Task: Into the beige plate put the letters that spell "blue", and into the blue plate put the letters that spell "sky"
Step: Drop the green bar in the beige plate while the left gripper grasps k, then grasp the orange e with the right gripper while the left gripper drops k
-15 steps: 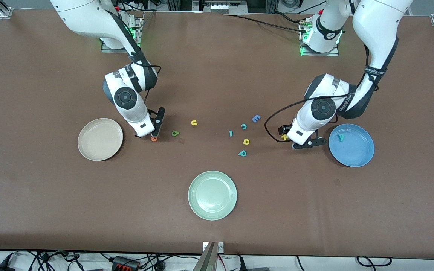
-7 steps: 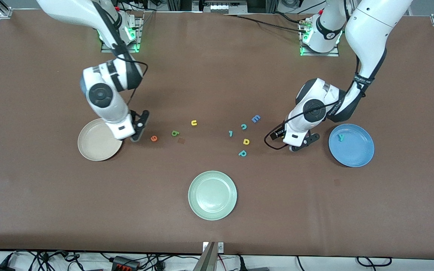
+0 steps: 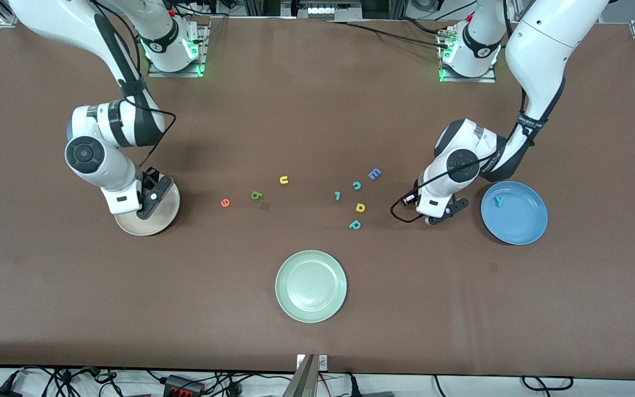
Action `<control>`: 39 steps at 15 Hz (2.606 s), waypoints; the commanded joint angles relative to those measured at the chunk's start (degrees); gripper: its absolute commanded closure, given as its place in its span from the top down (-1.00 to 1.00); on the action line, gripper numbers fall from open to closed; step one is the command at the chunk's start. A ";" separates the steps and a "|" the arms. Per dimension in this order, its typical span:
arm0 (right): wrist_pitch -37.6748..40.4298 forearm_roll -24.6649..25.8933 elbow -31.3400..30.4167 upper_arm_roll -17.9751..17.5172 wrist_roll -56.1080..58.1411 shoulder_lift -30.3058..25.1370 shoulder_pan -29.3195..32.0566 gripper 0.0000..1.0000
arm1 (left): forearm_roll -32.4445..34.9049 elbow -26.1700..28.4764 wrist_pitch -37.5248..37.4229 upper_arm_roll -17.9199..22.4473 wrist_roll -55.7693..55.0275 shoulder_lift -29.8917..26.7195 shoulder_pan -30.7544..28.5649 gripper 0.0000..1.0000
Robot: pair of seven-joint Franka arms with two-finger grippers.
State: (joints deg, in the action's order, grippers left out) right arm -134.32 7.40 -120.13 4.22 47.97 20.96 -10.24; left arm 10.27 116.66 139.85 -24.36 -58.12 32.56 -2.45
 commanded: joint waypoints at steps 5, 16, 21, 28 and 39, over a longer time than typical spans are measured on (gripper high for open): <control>-3.41 0.42 0.42 -1.58 -0.60 0.32 1.54 1.00 | 2.36 -0.91 1.74 0.72 -0.15 0.84 -0.10 -0.21; -3.32 -1.94 6.30 -2.37 -35.28 3.12 -11.28 1.00 | 5.19 -1.70 -2.45 0.63 3.95 -2.40 -1.15 -0.88; -3.76 -4.50 8.33 -2.46 -51.28 6.45 -14.11 1.00 | 5.11 -8.02 -21.96 0.54 26.16 -7.24 -4.74 -0.88; -5.95 -12.59 8.77 -2.55 -53.59 9.71 -16.30 1.00 | 5.19 -9.09 -22.71 0.63 63.17 -6.55 -17.04 -0.85; -6.22 -12.59 7.80 -2.46 -53.51 11.56 -15.60 0.18 | 5.02 -6.11 -19.35 -3.31 74.47 -7.85 -21.98 1.00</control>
State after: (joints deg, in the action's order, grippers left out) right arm -140.48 -4.28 -112.31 1.71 -4.99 32.64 -25.94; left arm 14.36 108.22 122.18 -25.49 16.45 28.33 -24.41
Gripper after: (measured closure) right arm 0.308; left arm 0.256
